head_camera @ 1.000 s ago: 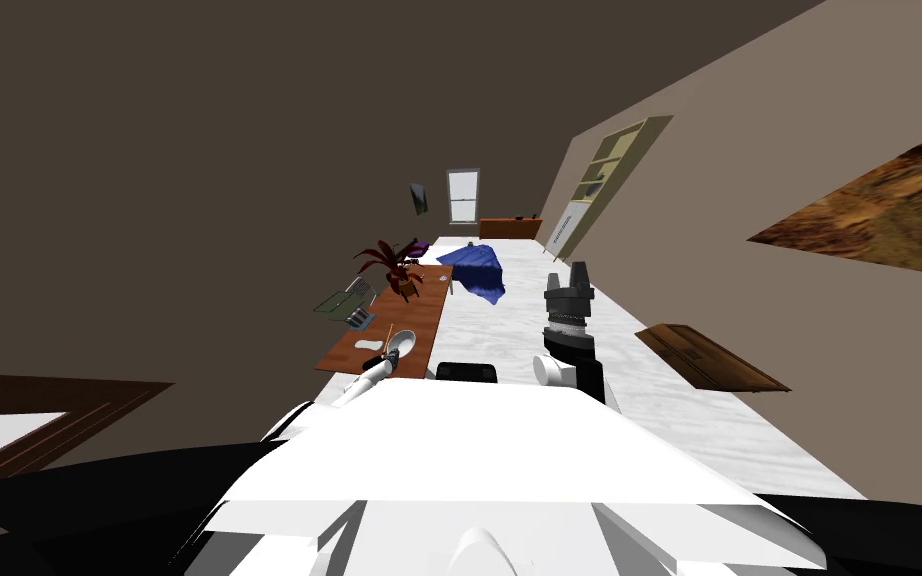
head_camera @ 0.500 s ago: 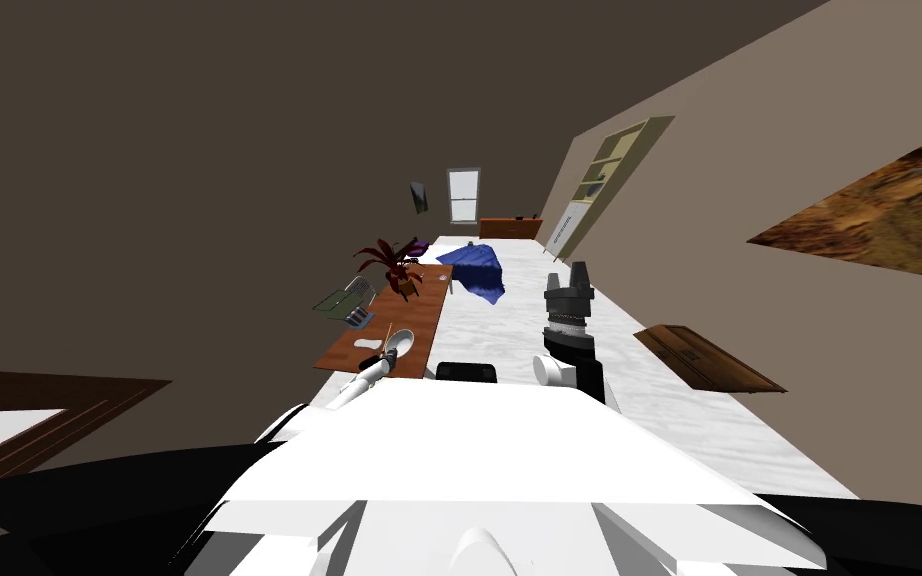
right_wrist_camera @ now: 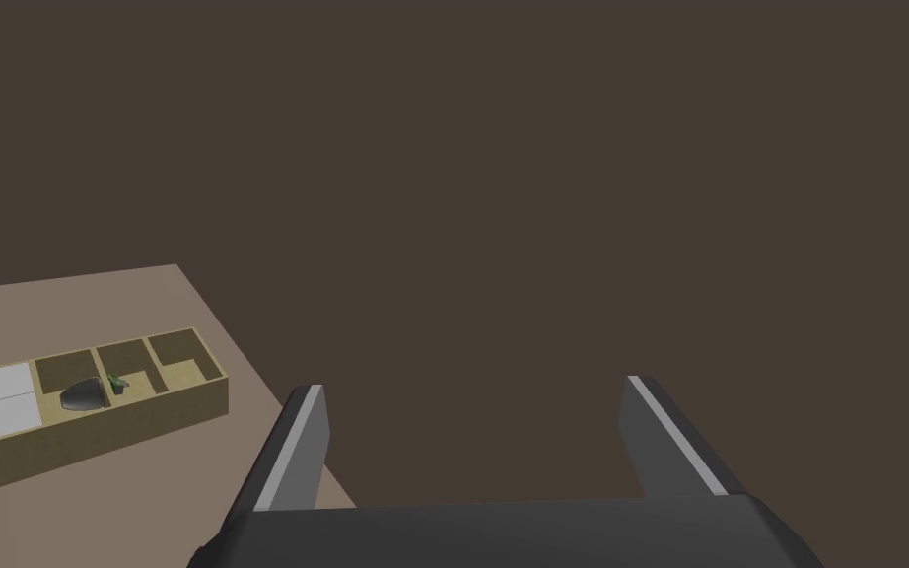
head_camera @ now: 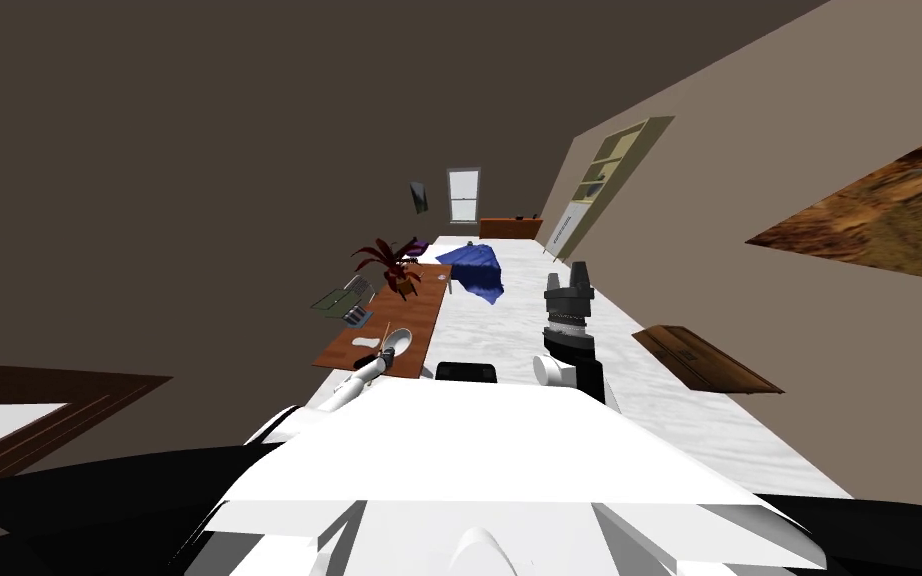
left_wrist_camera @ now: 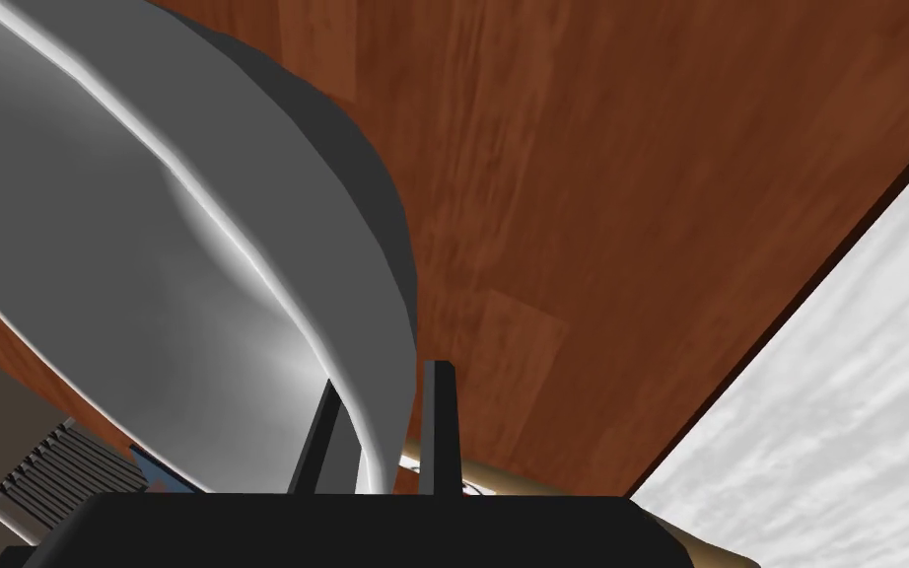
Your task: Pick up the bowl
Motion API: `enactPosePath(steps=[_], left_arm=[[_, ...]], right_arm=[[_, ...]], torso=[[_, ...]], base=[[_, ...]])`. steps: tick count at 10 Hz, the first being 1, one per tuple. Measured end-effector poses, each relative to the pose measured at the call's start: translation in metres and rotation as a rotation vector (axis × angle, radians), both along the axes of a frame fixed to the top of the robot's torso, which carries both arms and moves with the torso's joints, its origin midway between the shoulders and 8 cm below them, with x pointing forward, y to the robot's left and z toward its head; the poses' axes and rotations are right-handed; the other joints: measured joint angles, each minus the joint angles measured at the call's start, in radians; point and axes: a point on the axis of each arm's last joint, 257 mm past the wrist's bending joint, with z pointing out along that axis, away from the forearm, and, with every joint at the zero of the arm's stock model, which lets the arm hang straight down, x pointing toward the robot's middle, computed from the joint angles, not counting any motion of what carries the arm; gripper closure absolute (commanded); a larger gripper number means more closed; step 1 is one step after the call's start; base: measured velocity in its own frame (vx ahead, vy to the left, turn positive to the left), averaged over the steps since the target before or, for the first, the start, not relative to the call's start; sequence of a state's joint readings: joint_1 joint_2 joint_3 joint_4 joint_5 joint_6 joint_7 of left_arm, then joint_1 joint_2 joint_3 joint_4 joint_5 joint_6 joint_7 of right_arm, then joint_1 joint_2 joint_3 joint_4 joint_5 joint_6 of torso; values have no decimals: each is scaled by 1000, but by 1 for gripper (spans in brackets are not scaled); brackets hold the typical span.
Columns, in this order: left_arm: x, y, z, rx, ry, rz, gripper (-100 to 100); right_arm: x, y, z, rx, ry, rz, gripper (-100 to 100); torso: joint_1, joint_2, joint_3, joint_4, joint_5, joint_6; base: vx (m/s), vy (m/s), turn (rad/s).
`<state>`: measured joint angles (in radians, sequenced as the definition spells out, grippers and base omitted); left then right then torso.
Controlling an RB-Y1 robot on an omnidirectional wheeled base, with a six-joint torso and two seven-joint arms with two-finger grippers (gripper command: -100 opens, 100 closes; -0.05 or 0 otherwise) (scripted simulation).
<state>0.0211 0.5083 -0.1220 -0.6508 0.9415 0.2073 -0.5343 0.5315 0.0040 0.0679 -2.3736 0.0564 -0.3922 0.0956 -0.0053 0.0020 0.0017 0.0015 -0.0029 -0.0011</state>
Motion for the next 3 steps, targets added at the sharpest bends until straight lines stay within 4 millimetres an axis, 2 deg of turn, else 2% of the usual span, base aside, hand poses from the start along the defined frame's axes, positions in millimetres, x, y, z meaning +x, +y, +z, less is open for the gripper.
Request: enactPosePath(steps=[2,3], left_arm=[[0,5,2,-3,1,0,100],[0,5,2,-3,2,-2,0]], right_arm=[[0,0,0,0,0,0,0],[0,0,0,0,0,0,0]], torso=[[1,1,0,0,0,0],[1,1,0,0,0,0]], base=[[-8,-20,3],[0,0,0]])
